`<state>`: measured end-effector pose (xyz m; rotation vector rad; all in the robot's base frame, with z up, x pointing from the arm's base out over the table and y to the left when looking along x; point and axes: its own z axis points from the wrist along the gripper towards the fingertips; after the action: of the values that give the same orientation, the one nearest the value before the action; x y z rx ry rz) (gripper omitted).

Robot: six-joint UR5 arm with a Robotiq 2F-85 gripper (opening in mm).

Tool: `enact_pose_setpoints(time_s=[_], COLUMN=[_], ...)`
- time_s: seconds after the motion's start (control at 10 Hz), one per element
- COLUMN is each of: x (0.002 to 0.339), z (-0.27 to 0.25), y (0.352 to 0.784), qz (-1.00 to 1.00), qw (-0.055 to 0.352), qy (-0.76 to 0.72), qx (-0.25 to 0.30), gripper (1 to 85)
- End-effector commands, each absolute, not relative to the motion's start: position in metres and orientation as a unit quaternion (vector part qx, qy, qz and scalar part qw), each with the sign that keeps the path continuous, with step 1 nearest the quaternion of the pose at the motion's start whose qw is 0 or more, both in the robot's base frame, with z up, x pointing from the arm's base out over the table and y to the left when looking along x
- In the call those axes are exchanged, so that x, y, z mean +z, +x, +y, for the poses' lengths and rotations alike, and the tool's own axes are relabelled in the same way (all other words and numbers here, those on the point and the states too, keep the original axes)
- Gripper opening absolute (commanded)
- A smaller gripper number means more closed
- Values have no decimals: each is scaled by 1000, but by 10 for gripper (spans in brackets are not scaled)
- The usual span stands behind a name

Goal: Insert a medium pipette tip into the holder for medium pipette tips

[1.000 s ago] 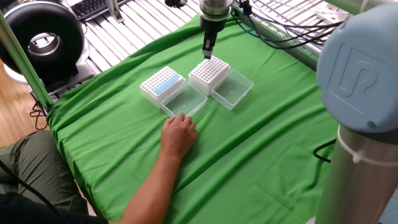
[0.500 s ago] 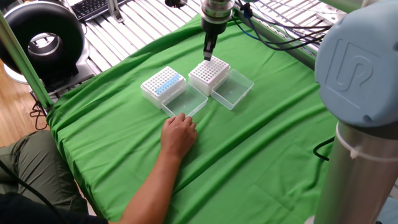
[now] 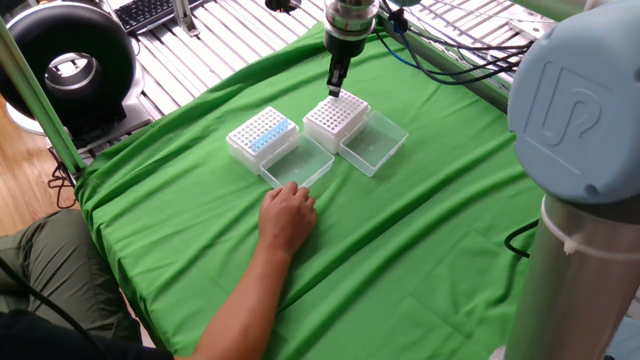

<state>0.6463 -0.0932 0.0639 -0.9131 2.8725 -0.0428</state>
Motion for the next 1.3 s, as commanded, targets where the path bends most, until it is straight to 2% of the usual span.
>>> enact_pose_setpoints(time_s=[0.0, 1.2], x=[73, 152], z=[-93, -68], y=[643, 649], qz=[956, 963], qw=[61, 21], qy=[-287, -267], qx=[-12, -38], gripper=[117, 97])
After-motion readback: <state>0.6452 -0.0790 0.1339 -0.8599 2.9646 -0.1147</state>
